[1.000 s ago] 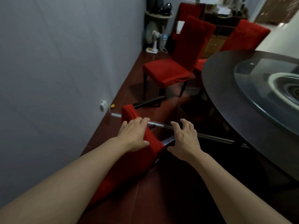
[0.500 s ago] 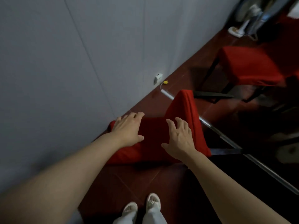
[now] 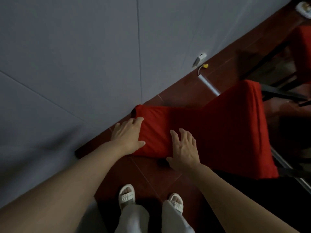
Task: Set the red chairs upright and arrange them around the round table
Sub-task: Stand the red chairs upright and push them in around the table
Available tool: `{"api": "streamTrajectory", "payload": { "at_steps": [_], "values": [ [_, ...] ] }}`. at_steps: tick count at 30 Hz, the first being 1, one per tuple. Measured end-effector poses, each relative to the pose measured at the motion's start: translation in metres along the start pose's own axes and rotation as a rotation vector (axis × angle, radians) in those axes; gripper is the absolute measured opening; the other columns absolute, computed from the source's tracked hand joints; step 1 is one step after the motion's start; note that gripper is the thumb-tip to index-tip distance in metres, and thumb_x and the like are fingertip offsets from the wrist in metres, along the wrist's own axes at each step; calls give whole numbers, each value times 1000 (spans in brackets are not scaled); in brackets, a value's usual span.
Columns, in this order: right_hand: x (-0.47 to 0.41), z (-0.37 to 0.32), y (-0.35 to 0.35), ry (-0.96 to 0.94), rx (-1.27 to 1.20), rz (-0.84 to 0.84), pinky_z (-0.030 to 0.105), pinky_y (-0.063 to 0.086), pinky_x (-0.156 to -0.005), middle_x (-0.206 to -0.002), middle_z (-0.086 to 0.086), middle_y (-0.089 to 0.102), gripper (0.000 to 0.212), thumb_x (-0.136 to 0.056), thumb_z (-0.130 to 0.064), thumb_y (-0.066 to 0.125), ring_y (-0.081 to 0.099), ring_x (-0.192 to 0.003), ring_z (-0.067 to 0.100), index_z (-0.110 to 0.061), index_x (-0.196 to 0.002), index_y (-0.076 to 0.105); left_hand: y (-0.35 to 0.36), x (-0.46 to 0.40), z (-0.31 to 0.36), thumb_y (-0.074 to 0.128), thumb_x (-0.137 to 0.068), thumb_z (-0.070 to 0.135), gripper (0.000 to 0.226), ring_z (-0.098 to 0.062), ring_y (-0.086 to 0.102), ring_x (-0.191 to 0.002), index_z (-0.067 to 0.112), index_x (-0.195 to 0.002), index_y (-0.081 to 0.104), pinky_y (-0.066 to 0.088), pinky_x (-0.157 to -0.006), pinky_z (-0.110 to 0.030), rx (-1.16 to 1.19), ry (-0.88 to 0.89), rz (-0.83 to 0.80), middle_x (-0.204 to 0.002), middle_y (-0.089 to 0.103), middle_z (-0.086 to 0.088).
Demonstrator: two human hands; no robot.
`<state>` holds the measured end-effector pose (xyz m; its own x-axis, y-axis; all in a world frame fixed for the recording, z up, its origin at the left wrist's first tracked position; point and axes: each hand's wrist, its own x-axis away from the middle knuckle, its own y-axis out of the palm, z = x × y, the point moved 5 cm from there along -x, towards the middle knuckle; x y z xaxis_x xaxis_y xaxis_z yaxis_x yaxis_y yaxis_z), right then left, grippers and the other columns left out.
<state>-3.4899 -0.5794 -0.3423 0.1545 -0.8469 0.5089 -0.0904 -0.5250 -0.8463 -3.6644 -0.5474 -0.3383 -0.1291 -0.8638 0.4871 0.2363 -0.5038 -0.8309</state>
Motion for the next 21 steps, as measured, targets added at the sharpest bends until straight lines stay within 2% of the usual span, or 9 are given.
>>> {"api": "streamTrajectory", "payload": {
  "at_steps": [4,9,13,17,21],
  "values": [
    [-43,-27,51,-47,10,-13,42,10,-118,-153,15,7,94,-81,-32,67,6,-143,31,-20,-150,6,42,-30,-53,69,-81,42,88,-27,41,-130,20,-149,16,30,-109,-46,11,-52,8,-146,38,-8],
    [-111,-35,140,-105,41,-15,43,10,-118,-153,14,7,97,-81,-36,66,6,-142,30,-20,-151,1,133,-86,-100,68,-82,42,86,-27,43,-129,21,-148,18,33,-106,-44,1,-95,1,-144,41,-8],
    [-160,-28,212,-103,77,-42,44,8,-118,-153,15,0,106,-79,-47,68,2,-143,31,-20,-151,-6,201,-131,-127,67,-83,41,83,-26,42,-129,24,-147,17,32,-106,-44,-1,-84,-2,-144,40,-7],
    [-206,-24,287,-121,128,-65,45,4,-118,-155,17,-6,108,-82,-47,66,-3,-144,32,-20,-150,-14,264,-176,-159,65,-85,41,81,-26,42,-129,27,-148,15,31,-107,-45,5,-88,-16,-144,39,-6],
    [-252,-20,357,-119,170,-92,47,1,-116,-154,16,-13,119,-78,-56,68,-7,-144,32,-23,-146,-23,325,-220,-184,64,-87,39,79,-26,38,-132,31,-149,14,26,-110,-46,33,-101,-25,-146,38,-5]
  ]
}}
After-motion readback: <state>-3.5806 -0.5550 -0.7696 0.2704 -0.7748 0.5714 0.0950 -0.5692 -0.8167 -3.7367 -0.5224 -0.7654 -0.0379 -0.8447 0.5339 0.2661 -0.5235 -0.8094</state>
